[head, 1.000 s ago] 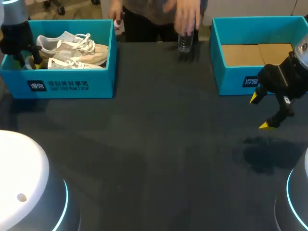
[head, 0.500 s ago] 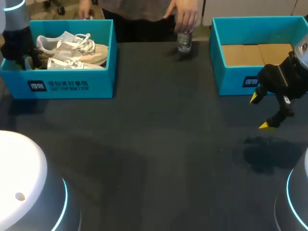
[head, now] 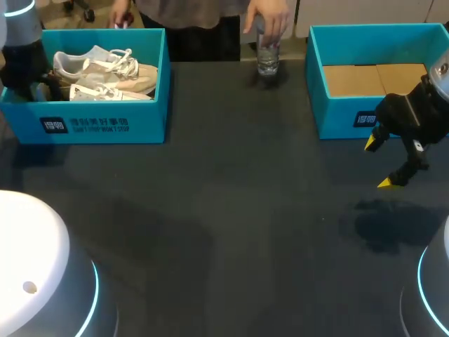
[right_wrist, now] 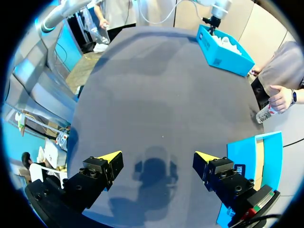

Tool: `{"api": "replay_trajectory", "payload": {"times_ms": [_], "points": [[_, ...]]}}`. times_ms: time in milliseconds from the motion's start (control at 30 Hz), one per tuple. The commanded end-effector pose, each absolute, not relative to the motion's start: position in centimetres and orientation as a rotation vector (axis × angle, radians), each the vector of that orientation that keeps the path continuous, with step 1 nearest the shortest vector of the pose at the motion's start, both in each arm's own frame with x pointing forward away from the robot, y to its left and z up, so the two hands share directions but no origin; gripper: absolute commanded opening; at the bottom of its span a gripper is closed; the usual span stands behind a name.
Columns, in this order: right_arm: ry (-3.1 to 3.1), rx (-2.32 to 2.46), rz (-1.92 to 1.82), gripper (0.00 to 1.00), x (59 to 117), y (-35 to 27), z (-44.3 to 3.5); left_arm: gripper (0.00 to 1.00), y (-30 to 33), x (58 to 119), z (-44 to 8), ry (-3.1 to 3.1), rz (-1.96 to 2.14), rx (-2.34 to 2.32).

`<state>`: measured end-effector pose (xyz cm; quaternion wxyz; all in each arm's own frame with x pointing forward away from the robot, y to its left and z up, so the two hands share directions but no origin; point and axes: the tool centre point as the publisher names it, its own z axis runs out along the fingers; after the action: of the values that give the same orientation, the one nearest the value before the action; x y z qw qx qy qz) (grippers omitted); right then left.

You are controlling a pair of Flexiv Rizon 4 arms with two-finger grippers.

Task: Take the shoe out of the shoebox, open the shoe tongue, remove and reinsert the insole, then place the shoe into the shoebox

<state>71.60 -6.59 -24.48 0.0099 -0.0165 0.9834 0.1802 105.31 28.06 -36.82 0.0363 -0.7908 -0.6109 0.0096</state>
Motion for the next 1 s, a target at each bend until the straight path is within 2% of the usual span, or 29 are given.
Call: {"api": "replay_trajectory", "payload": {"times_ms": [33,67,100,133,267,300,367,567,1000], "points": [[3.07,-0.05,0.559,1.0,71.6,-6.5,-24.6,0.73,28.1,105.5,-37.0,-1.881,0.034,-2.418],[3.07,-0.05,0.559,1.0,71.6,-6.5,-24.6,0.67,28.1,105.6,-37.1,-1.882,0.035,-2.412],[3.07,-0.05,0.559,1.0,71.6,-6.5,-24.6,0.67,28.1,105.6,-37.2,-1.883,0.036,-2.411],[3.07,-0.05,0.559,1.0,71.6,-6.5,-24.6,0.5,28.2,105.6,-37.2,-1.885,0.041,-2.407],[3.07,-0.05,0.559,1.0,71.6,-6.5,-24.6,0.35,28.3,105.5,-37.3,-1.885,0.059,-2.389],[3.07,-0.05,0.559,1.0,71.6,-6.5,-24.6,0.27,28.3,105.5,-37.3,-1.887,0.059,-2.385],[3.07,-0.05,0.559,1.0,71.6,-6.5,-24.6,0.02,28.3,105.5,-37.3,-1.889,0.06,-2.373],[3.07,-0.05,0.559,1.0,71.6,-6.5,-24.6,0.0,28.5,105.3,-36.3,-1.854,0.017,-2.362],[3.07,-0.05,0.559,1.0,71.6,-6.5,-24.6,0.0,29.1,106.0,-29.7,-1.795,-0.001,-2.322]]}}
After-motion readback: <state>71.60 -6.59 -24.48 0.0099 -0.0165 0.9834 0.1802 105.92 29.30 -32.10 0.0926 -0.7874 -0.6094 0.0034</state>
